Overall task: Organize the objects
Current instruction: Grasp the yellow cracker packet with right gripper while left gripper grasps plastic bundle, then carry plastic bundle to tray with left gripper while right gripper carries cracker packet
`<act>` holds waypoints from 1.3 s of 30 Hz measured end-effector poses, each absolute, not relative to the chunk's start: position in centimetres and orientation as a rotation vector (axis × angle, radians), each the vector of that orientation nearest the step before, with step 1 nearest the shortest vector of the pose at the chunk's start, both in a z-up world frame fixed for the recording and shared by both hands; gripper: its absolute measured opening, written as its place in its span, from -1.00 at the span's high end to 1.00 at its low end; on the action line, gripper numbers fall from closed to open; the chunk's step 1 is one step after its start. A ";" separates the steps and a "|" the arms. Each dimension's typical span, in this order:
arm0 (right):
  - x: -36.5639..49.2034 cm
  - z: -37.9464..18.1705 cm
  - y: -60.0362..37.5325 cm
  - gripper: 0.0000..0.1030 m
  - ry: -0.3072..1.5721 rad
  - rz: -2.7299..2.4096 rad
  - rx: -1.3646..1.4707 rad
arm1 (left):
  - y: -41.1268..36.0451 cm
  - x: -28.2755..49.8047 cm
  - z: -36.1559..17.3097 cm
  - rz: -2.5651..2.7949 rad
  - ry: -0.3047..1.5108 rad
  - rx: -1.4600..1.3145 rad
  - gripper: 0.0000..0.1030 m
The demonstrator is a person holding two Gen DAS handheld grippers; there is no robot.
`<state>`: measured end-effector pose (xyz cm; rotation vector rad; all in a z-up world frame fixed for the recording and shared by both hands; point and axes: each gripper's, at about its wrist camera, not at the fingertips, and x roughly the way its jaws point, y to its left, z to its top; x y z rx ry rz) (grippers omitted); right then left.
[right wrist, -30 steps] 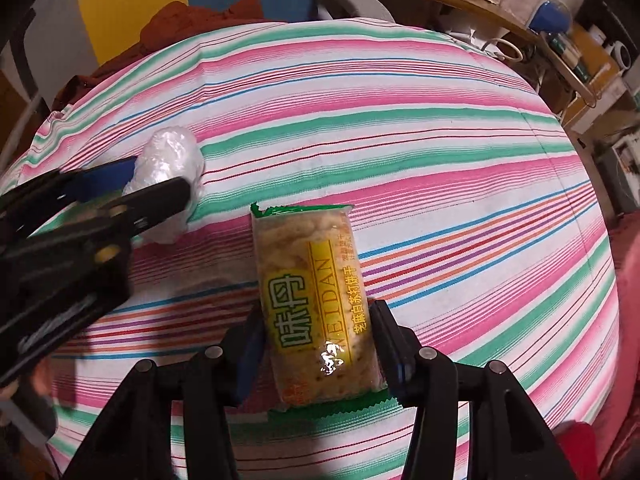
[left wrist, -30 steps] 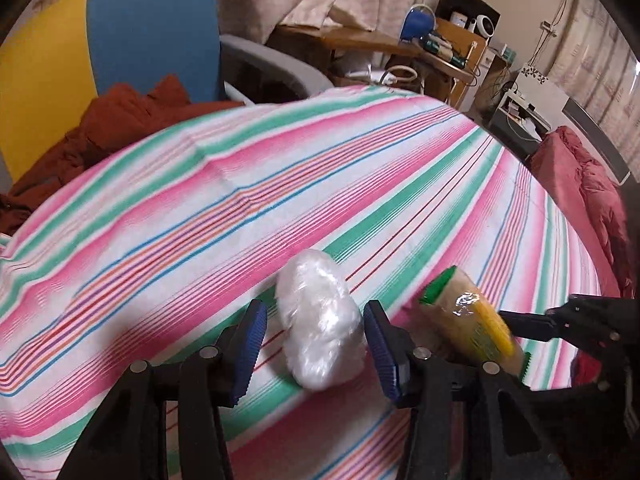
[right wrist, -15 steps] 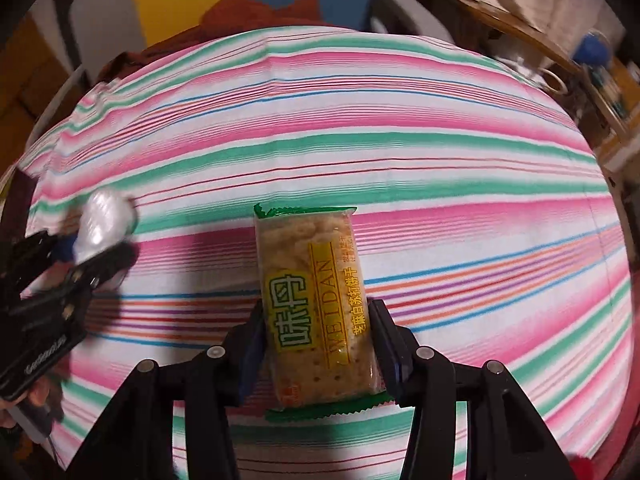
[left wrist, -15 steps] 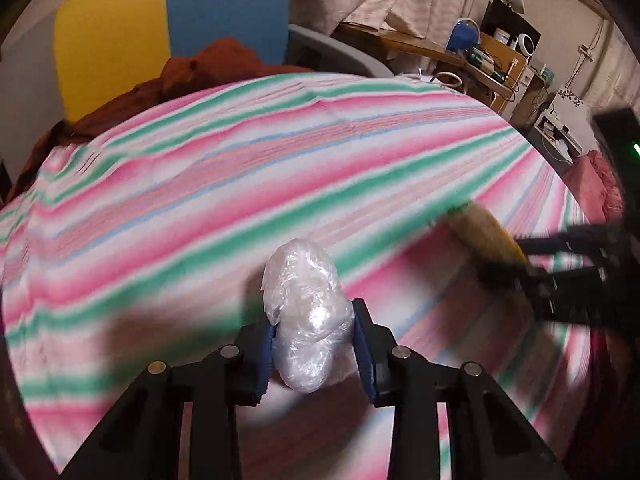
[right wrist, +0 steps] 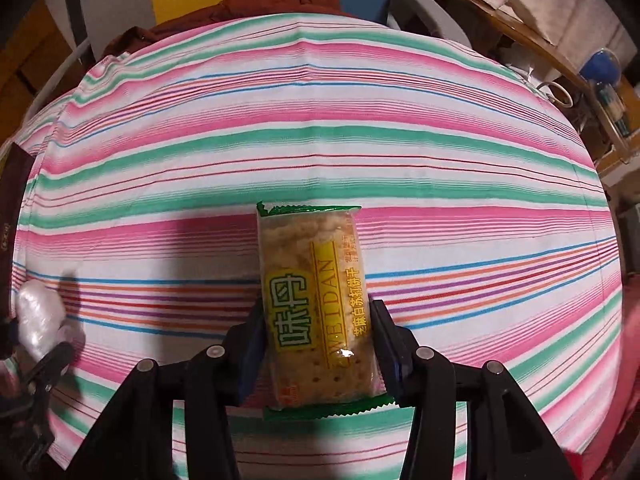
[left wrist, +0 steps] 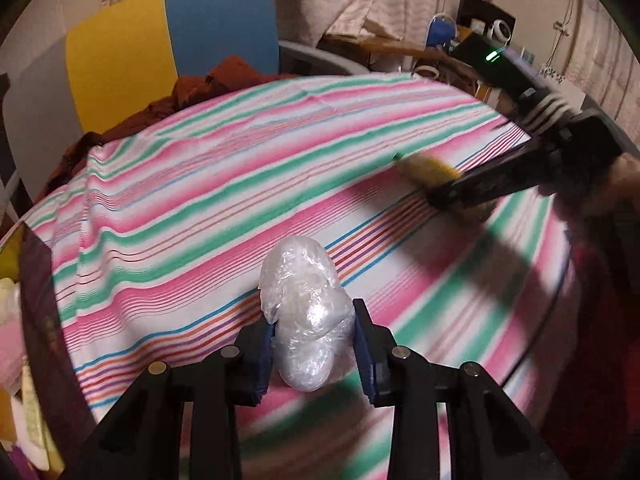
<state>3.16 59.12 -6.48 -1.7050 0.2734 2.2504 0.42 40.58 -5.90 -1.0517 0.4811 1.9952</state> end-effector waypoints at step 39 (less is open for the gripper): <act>-0.1 -5.4 40.2 0.04 0.230 2.485 -1.713 | 21.1 -1.8 1.1 2.424 0.167 -0.971 0.33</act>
